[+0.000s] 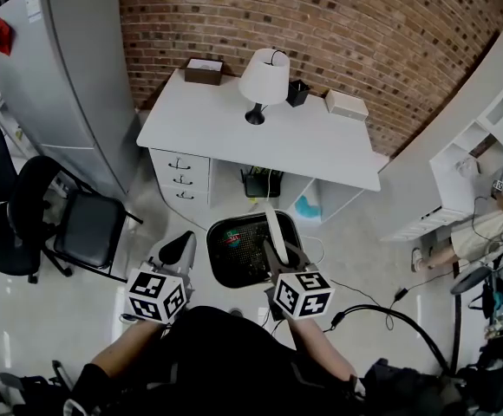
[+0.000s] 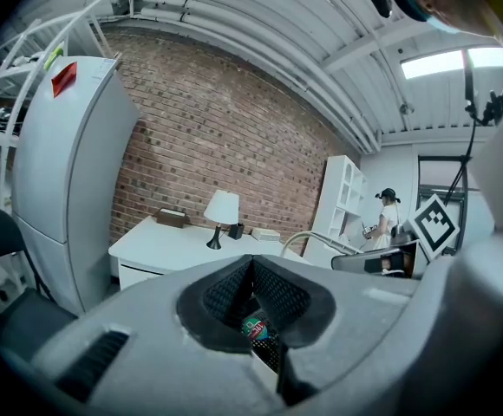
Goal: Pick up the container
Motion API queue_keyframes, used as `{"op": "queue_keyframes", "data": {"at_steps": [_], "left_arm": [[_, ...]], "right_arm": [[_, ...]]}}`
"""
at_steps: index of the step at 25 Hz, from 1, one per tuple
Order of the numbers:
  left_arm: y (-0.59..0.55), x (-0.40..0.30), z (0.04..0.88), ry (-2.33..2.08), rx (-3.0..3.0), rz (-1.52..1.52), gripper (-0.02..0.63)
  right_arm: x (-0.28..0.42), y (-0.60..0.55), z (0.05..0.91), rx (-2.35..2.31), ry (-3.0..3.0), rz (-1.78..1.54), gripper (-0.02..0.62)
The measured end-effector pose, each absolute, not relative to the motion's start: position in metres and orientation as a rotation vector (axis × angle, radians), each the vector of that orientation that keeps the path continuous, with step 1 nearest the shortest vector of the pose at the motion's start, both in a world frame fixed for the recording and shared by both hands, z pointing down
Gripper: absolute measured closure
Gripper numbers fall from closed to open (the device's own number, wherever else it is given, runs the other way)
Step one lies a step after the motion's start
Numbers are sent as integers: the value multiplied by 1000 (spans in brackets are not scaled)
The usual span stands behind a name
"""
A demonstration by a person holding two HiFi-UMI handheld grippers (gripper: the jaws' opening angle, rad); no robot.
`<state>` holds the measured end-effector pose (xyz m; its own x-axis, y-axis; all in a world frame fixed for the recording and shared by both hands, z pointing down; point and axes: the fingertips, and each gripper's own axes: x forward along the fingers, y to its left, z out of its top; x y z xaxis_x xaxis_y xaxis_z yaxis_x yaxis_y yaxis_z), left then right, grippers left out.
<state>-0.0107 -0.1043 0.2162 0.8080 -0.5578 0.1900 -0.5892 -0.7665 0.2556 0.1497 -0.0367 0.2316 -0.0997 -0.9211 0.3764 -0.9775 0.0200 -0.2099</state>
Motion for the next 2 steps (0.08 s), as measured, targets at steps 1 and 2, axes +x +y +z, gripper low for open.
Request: {"op": "queue_keyframes", "data": {"at_steps": [1, 2], "left_arm": [[-104, -10, 217, -873, 2692, 149, 594], [-104, -10, 217, -870, 2692, 150, 594]], "right_arm": [[149, -37, 232, 2010, -2144, 633, 560], [149, -38, 232, 2009, -2145, 631, 560]]}}
